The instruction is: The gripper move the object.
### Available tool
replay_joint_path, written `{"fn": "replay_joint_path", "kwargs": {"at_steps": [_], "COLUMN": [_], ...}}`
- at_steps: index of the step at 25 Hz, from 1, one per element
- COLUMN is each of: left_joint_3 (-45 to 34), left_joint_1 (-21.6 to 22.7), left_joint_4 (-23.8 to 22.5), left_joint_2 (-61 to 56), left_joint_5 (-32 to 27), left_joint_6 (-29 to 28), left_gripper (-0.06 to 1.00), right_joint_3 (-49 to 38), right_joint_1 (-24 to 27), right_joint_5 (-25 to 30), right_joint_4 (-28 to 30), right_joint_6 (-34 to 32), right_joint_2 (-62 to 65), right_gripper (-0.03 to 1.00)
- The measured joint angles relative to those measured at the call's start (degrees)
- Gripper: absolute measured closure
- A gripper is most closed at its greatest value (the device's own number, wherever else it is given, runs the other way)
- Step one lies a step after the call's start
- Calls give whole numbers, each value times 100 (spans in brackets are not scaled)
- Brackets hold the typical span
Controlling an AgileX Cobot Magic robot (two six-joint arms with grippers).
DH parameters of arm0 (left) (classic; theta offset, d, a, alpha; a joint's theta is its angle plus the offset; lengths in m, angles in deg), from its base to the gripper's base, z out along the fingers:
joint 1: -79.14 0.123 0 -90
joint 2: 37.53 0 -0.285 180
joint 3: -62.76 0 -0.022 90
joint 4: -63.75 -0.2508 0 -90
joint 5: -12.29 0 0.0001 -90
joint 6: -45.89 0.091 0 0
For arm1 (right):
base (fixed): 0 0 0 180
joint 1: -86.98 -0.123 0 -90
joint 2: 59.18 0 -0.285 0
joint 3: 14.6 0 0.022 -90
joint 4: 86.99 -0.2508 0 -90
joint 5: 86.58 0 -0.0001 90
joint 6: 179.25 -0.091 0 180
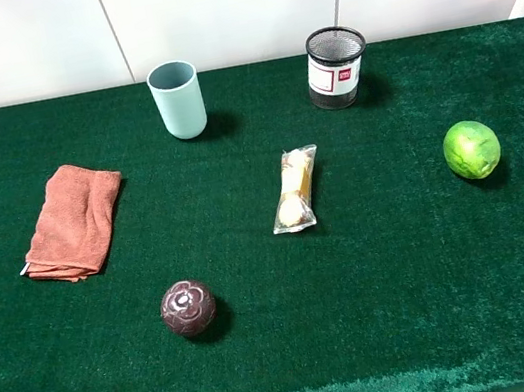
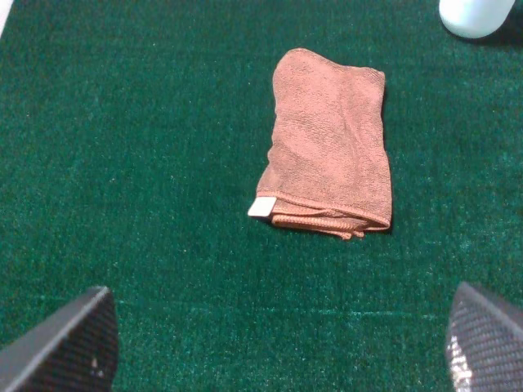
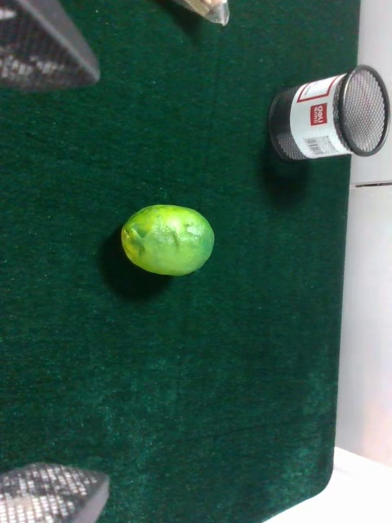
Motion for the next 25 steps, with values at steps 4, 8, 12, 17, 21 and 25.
{"fn": "replay_joint_path", "kwargs": {"at_steps": [4,8,12,17,21,25], "left_joint_3": [0,0,0,0,0,49], "left_joint_1": [0,0,0,0,0,0], "left_joint_4": [0,0,0,0,0,0], "left_joint_2": [0,0,0,0,0,0], "left_joint_5": [0,0,0,0,0,0], "left_joint_6": [0,0,0,0,0,0], "left_gripper": [14,14,14,14,14,14], "right_joint_3": [0,0,0,0,0,0], "right_joint_1": [0,0,0,0,0,0], "right_joint_5": [0,0,0,0,0,0], "right_joint_4": [0,0,0,0,0,0], "right_joint_6": [0,0,0,0,0,0], "right_joint_2": [0,0,0,0,0,0], "right_gripper": [27,27,27,27,27,27]}}
